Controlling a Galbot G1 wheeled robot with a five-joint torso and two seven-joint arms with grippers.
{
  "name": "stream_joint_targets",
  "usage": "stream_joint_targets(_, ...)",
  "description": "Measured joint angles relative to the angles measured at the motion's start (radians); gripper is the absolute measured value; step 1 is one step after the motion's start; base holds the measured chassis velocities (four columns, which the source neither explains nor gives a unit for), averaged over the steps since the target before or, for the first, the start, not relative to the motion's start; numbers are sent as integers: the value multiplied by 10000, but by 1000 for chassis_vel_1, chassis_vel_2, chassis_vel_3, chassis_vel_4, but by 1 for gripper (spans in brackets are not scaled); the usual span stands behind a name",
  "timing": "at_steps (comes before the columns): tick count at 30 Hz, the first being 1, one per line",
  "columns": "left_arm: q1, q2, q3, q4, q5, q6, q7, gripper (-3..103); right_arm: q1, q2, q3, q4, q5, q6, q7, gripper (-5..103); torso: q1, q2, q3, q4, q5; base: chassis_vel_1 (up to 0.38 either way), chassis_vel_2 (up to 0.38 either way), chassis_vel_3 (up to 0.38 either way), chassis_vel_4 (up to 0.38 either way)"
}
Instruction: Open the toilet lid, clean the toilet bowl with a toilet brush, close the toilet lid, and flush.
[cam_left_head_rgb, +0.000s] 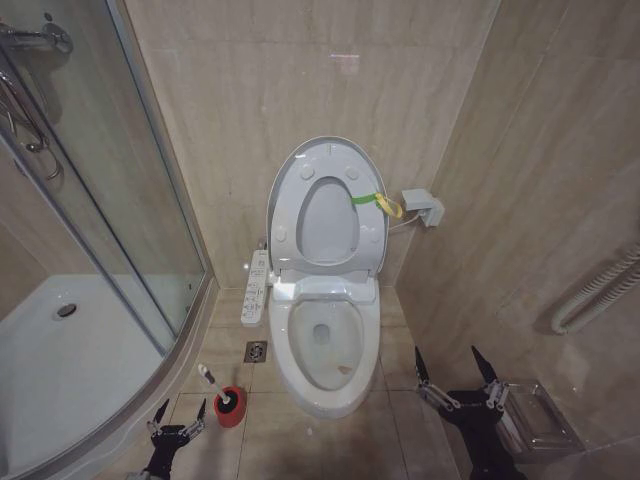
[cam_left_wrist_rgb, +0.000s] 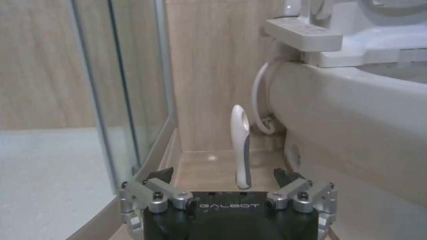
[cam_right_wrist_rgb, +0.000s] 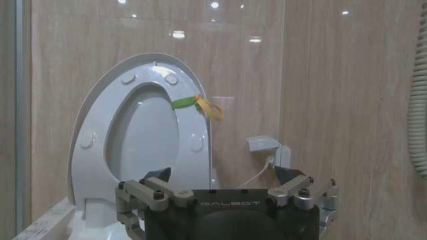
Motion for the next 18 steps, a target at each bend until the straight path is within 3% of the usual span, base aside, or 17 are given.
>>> stream_joint_targets(18, -1335, 408, 399, 1374, -329, -470, 684, 92, 0, 0, 0, 0, 0, 0, 0, 100, 0, 0, 0, -1, 1, 0, 0, 0, 0)
